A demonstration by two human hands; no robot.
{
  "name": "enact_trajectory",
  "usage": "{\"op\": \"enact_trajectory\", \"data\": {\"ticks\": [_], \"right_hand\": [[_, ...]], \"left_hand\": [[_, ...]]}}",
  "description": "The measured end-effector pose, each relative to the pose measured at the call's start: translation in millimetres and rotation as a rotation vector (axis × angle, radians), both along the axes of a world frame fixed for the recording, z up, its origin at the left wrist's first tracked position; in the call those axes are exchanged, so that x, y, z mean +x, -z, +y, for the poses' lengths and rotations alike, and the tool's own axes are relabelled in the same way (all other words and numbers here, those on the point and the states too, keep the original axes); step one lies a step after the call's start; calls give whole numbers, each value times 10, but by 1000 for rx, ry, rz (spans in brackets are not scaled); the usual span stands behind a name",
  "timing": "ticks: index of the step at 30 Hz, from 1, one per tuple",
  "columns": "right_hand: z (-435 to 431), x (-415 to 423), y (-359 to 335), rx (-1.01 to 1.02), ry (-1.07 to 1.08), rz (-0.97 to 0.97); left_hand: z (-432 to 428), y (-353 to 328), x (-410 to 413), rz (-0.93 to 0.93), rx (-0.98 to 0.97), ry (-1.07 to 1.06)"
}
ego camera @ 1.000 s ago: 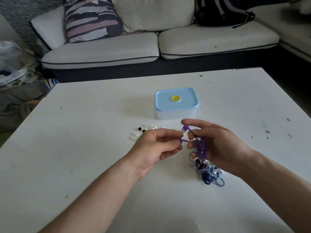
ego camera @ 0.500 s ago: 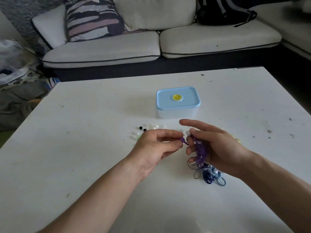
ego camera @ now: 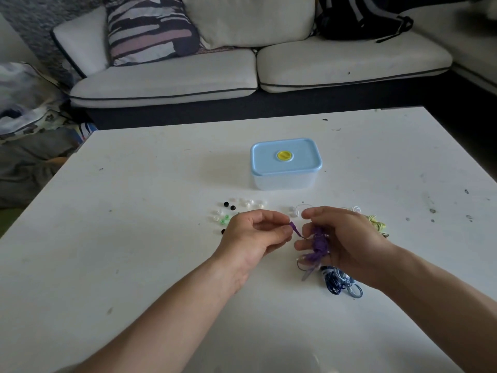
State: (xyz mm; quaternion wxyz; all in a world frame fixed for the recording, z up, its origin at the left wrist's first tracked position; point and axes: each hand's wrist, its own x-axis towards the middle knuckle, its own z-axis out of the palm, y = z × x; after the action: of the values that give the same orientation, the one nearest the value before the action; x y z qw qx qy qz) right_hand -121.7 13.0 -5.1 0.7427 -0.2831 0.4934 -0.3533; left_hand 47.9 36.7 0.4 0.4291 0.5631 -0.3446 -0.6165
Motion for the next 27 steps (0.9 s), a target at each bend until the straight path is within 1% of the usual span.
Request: {"op": "enact_trajectory", "data": {"ticks": [3,6,9,11,13,17,19,21,22,23,25,26,27], "right_hand": [[12,32,35,-23,21,49],[49,96,39,-120,-7,118],[72,96,59,-269,-72,342],[73,85,73,-327,-91,426],[64,76,85,-368,-108,434],[43,52,129,-410,-183,391],[28,26,162,-410,-176,397],[12,12,177,-391,-147,364],[0,8,186,-368,-111,328],[-15,5,191,-338,-69,294],[-36,-4,189,-277,-2,253],[-50,-9,185,-260,20,234],[-56,-10,183,-254,35,213]], "left_hand": [[6,20,-26,-32,-8,8],[10,27,-49,-20,2,9],[4,39,-50,39,30,12],[7,60,-56,45,33,10],[10,88,-65,42,33,-4],[-37,167,-60,70,37,-70],[-53,190,-59,71,43,-84],[-93,187,-51,36,26,-45],[-127,180,-37,-17,1,-10],[-193,198,4,-141,-54,16],[-395,280,149,-578,-230,10],[-510,321,233,-787,-289,-6],[-599,357,308,-940,-307,-9]]}}
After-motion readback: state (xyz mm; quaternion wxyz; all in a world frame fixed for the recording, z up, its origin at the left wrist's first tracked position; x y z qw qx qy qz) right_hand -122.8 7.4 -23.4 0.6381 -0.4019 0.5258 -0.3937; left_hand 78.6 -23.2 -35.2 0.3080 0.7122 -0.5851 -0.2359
